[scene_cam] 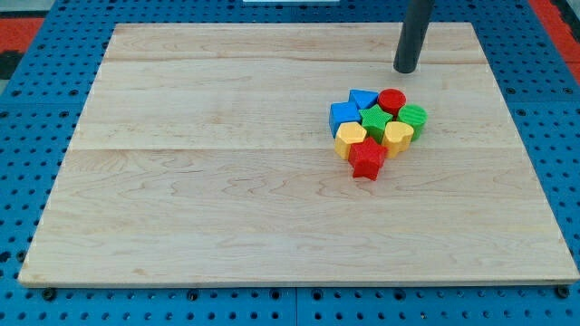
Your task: Point your arm at the center right side of the board
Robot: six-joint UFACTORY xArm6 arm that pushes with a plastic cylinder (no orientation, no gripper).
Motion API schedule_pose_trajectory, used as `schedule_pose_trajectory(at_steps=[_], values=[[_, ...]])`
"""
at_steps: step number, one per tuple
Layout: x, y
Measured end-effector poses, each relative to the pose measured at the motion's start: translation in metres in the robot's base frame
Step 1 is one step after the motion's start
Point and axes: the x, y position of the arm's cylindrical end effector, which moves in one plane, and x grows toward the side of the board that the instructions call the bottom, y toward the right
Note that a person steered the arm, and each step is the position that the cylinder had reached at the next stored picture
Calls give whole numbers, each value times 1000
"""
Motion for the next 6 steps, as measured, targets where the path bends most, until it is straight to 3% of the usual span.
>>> schedule_pose_trajectory(at_steps=[1,3,4,6], values=[[0,6],[-1,102],[37,138],[108,80]])
